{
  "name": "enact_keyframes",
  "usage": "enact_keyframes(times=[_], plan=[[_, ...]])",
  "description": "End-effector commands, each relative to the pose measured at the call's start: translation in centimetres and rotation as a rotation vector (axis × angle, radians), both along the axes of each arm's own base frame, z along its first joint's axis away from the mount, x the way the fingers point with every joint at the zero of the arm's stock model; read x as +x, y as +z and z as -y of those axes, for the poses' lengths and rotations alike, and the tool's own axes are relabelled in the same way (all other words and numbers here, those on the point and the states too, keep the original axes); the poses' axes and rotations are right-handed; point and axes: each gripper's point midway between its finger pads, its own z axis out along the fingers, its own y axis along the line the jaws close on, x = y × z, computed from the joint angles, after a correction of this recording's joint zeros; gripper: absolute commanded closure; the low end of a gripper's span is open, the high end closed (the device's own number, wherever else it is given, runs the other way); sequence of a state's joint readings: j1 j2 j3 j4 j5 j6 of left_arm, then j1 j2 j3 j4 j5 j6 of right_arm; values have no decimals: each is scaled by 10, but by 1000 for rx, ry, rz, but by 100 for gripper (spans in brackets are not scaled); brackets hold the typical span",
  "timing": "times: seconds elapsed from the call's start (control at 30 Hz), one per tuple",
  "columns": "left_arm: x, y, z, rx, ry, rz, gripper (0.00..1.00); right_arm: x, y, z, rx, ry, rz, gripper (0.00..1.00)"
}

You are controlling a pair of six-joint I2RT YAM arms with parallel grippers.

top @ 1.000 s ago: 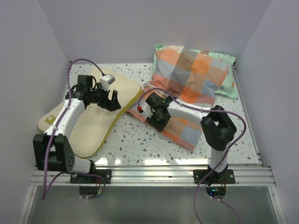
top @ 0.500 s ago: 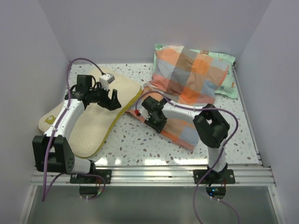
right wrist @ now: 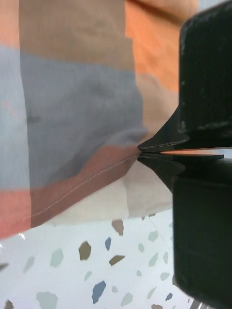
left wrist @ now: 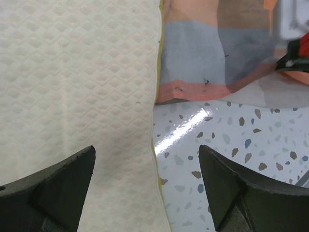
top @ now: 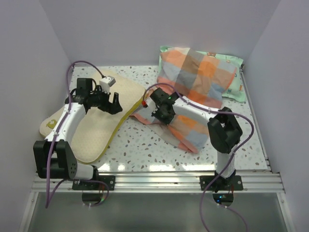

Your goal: Put the pillow into the pillowcase

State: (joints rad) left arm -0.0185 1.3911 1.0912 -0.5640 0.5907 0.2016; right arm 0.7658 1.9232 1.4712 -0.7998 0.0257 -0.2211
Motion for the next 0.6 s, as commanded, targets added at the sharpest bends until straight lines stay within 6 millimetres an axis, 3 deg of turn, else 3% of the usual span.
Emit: enact_keyframes(times=[0.0,0.07,0.2,0.3,0.47,0.57], plan=[[25,21,-27,56,80,90,8,32,53,14,90,-72,78,100],[38,21,-38,103,104,97,0,38,60,21,92,-84,84,100],[54,-5,-72,286,152,27,0,46,67,35,94,-106,101,100],[63,-23,-83,358,134,15,0,52,73,43,129,-141,88,100],[81,-48,-84,379,86,-20,0,69,83,66,183,-240,69,100],[91,-67,-90,408,80,-52,0,70,83,71,185,-248,65,100]])
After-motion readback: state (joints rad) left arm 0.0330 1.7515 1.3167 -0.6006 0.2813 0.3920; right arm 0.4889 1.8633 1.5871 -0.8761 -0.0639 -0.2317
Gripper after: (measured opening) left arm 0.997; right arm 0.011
